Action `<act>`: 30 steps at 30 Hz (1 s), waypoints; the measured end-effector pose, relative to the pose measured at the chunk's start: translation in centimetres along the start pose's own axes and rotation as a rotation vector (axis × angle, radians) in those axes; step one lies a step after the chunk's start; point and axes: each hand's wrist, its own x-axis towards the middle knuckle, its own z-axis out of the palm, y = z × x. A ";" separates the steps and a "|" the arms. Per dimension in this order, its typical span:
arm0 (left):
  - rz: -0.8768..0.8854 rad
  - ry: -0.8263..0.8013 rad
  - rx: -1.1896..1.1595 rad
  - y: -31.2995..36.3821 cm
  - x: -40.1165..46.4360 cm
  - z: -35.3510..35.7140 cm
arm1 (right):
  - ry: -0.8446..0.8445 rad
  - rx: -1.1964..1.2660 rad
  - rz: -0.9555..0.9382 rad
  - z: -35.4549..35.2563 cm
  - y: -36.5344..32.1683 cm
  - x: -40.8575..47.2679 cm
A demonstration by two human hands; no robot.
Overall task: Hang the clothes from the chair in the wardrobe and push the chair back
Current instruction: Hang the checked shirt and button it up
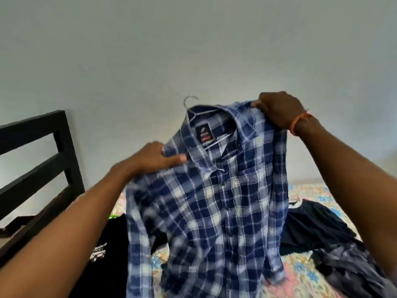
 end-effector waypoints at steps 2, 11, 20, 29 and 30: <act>-0.047 -0.094 -0.155 -1.7 -1.0 3.3 | -0.194 0.068 0.030 2.5 -0.7 0.7; -0.430 -0.077 -0.387 -13.6 -3.6 14.7 | -0.535 0.587 0.528 20.7 -2.9 -11.1; -0.817 0.109 -0.200 -24.1 -0.3 21.7 | -0.882 0.283 0.833 36.4 -10.2 -36.5; -0.882 -0.102 0.489 -31.9 -1.8 25.7 | -0.956 0.149 0.905 39.1 -8.7 -39.3; -0.905 -0.007 0.527 -31.7 -2.2 26.6 | -0.935 0.146 0.892 39.2 -8.5 -39.3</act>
